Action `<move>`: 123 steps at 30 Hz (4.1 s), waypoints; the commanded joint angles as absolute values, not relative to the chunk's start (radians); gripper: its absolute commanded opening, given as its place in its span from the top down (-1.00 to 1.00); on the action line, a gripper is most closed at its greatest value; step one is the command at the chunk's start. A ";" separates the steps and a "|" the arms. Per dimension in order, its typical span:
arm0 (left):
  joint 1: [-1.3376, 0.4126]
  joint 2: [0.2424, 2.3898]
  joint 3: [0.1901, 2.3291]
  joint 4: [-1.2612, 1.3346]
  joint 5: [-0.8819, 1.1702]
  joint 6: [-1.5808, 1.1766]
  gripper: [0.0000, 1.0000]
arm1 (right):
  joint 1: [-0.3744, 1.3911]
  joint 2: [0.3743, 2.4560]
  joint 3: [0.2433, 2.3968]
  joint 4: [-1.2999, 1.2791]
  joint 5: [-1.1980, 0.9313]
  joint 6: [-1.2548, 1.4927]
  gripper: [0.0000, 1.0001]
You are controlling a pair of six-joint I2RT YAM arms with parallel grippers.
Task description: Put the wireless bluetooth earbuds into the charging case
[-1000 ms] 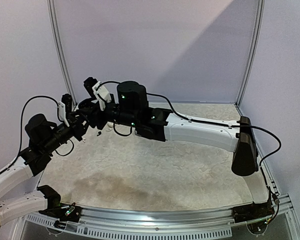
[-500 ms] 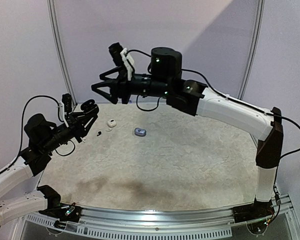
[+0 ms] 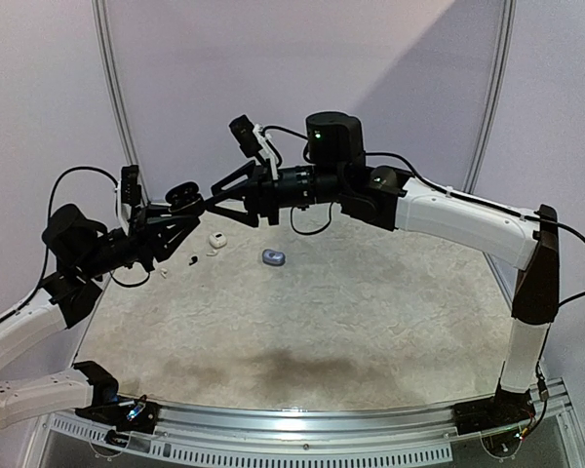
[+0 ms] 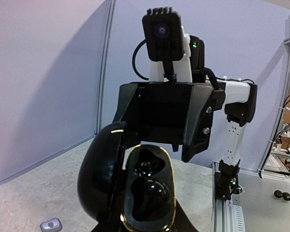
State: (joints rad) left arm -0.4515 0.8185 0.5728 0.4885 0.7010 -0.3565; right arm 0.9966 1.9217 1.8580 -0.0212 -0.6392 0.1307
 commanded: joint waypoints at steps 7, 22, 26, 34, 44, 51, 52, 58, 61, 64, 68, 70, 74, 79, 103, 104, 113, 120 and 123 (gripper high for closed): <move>-0.469 0.850 0.626 0.525 0.778 -0.375 1.00 | 0.995 1.949 1.847 0.054 -0.740 0.214 0.05; -0.482 0.865 0.629 0.533 0.763 -0.366 1.00 | 0.996 2.001 1.887 0.079 -0.793 0.260 0.39; -0.484 0.869 0.630 0.533 0.762 -0.366 1.00 | 0.997 2.006 1.888 0.094 -0.805 0.265 0.44; -0.488 0.869 0.628 0.535 0.767 -0.369 1.00 | 0.996 2.020 1.904 0.115 -0.823 0.284 0.44; -0.492 0.873 0.628 0.538 0.762 -0.369 1.00 | 0.996 2.031 1.921 0.121 -0.822 0.312 0.36; -0.497 0.867 0.622 0.520 0.722 -0.339 1.00 | 0.997 2.044 1.928 0.131 -0.804 0.354 0.26; -0.497 0.867 0.621 0.520 0.722 -0.341 1.00 | 0.997 2.046 1.927 0.132 -0.799 0.357 0.24; -0.498 0.864 0.620 0.519 0.724 -0.341 1.00 | 0.996 2.047 1.930 0.137 -0.781 0.363 0.18; -0.499 0.864 0.621 0.519 0.724 -0.341 1.00 | 0.996 2.048 1.933 0.123 -0.749 0.364 0.15; -0.499 0.862 0.620 0.520 0.722 -0.341 1.00 | 0.994 2.048 1.934 0.100 -0.709 0.360 0.16; -0.499 0.861 0.619 0.522 0.721 -0.345 1.00 | 0.993 2.045 1.932 0.077 -0.683 0.358 0.18; -0.499 0.861 0.617 0.524 0.722 -0.346 1.00 | 0.991 2.044 1.931 0.075 -0.684 0.357 0.20; -0.499 0.861 0.614 0.522 0.725 -0.344 1.00 | 0.991 2.043 1.929 0.099 -0.708 0.358 0.31; -0.499 0.860 0.608 0.515 0.726 -0.355 1.00 | 0.991 2.047 1.927 0.157 -0.743 0.380 0.49; -0.509 0.874 0.604 0.539 0.731 -0.382 1.00 | 0.998 2.087 1.939 0.213 -0.769 0.439 0.33; -0.509 0.873 0.604 0.539 0.728 -0.382 1.00 | 0.998 2.086 1.939 0.210 -0.769 0.434 0.42; -0.511 0.876 0.603 0.534 0.725 -0.387 1.00 | 1.003 2.086 1.937 0.233 -0.807 0.429 0.83; -0.511 0.875 0.605 0.531 0.716 -0.380 1.00 | 1.006 2.084 1.904 0.295 -0.834 0.432 1.00; -0.511 0.865 0.606 0.491 0.689 -0.358 1.00 | 1.005 2.058 1.856 0.330 -0.799 0.416 1.00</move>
State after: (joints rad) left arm -0.4801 0.8642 0.6064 0.5335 0.6765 -0.4126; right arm 0.9825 2.0602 1.9087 0.2783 -0.8234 0.4046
